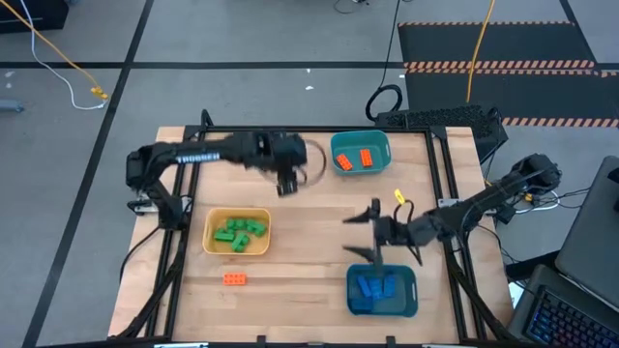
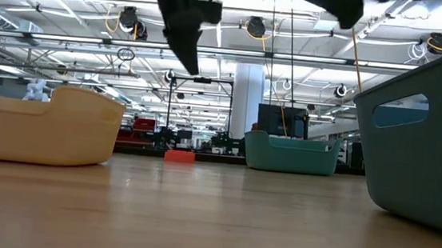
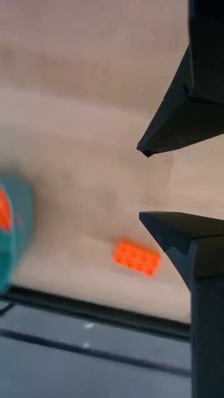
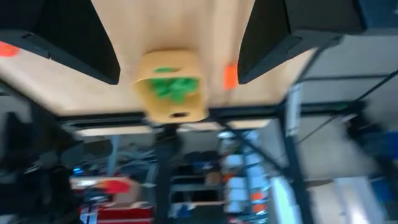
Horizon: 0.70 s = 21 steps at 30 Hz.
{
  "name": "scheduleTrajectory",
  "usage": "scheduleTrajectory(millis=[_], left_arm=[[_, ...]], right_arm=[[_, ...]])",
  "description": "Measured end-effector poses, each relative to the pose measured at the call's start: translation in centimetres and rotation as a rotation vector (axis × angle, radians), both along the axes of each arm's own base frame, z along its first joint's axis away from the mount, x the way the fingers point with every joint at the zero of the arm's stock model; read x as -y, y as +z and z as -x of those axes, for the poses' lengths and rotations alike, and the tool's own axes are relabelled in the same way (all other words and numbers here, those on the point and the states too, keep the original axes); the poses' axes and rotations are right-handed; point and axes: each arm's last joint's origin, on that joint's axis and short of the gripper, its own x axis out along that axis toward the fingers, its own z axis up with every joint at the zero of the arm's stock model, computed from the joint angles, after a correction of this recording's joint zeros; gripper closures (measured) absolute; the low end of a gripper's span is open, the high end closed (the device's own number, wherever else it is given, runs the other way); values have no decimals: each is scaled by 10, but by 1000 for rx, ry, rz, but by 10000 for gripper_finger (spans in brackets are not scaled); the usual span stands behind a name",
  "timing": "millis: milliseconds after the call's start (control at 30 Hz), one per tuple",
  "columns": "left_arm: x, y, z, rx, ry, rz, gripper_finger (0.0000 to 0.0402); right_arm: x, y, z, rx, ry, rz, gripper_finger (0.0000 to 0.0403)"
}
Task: Sort & place blocks by color
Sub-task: Put the orange game piece into the green bin
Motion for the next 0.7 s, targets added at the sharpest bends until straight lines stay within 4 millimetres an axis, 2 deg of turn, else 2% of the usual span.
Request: scheduleTrajectory(millis=[167, 333, 400, 700], left_arm=[[-67, -10, 20, 16, 102, 208, 234], [-111, -26, 38, -35, 207, 251, 204], [-120, -38, 39, -77, 220, 265, 183], [-139, -94, 14, -276, 166, 268, 94]], right_arm=[[25, 2, -9, 18, -104, 10, 85], [35, -3, -11, -38, -141, 31, 85], [37, -6, -11, -67, -147, 41, 85], [49, -8, -13, -90, -186, 85, 85]])
